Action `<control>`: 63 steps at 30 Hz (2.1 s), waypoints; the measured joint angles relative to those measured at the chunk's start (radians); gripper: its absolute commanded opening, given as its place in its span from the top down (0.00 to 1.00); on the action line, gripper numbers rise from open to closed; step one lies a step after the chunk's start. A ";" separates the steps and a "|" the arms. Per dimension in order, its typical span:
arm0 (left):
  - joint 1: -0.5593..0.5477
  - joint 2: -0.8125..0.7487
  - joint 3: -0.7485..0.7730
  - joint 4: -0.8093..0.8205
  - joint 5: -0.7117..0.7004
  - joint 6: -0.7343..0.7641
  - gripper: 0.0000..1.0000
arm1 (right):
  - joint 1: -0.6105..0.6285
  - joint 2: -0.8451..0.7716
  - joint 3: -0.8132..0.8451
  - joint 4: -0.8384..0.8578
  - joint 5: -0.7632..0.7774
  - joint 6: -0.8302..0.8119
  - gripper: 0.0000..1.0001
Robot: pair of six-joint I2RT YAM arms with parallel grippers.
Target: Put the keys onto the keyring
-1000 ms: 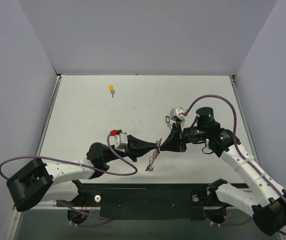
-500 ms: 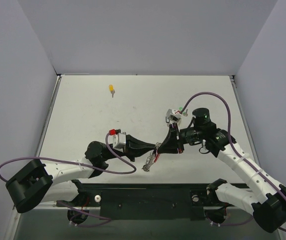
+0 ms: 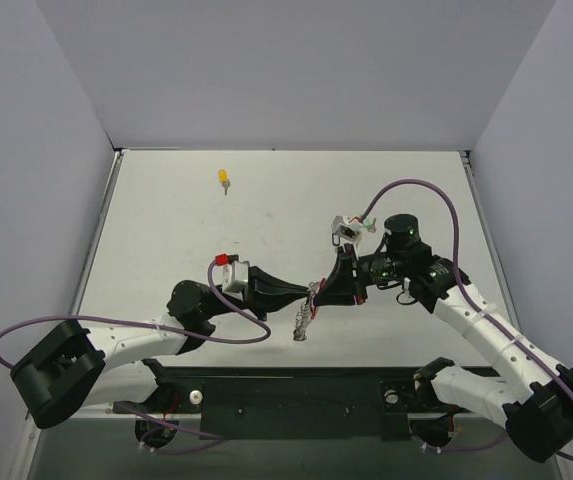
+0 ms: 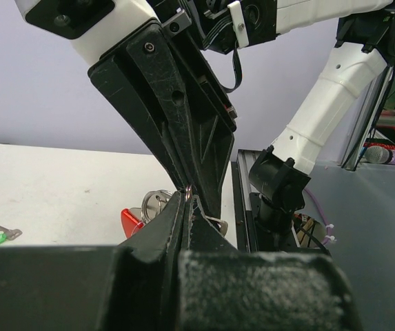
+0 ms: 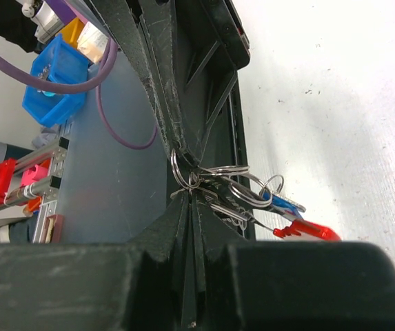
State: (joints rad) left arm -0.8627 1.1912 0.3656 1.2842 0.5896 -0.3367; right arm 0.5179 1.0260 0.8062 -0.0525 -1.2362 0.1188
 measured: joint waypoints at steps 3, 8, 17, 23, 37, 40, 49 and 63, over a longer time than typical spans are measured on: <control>0.001 0.003 0.000 0.000 0.000 -0.016 1.00 | 0.001 0.003 -0.009 0.022 0.002 0.018 1.00; 0.002 0.009 0.000 0.000 0.000 -0.027 1.00 | 0.007 0.005 -0.024 0.045 0.019 0.047 0.96; 0.003 0.010 0.000 0.000 0.000 -0.027 1.00 | 0.006 0.008 -0.027 0.049 0.063 0.064 0.79; 0.005 0.010 0.000 0.000 0.000 -0.026 1.00 | -0.017 0.008 -0.026 0.049 0.065 0.064 0.69; 0.009 0.008 -0.011 -0.001 -0.016 -0.011 1.00 | -0.066 -0.022 0.004 0.046 0.008 -0.021 0.66; 0.009 0.005 -0.012 0.000 -0.041 0.000 1.00 | -0.066 -0.023 0.011 0.002 0.038 -0.089 0.66; 0.009 0.002 -0.019 -0.001 -0.121 0.008 1.00 | -0.048 -0.031 0.053 -0.182 0.144 -0.359 0.67; 0.006 0.028 -0.022 0.000 -0.136 0.003 1.00 | 0.011 -0.056 0.062 -0.183 0.214 -0.555 0.67</control>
State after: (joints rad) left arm -0.8566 1.2190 0.3439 1.2839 0.4534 -0.3340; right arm 0.5285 0.9703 0.8680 -0.2359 -1.0222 -0.4358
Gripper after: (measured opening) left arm 0.024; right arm 0.333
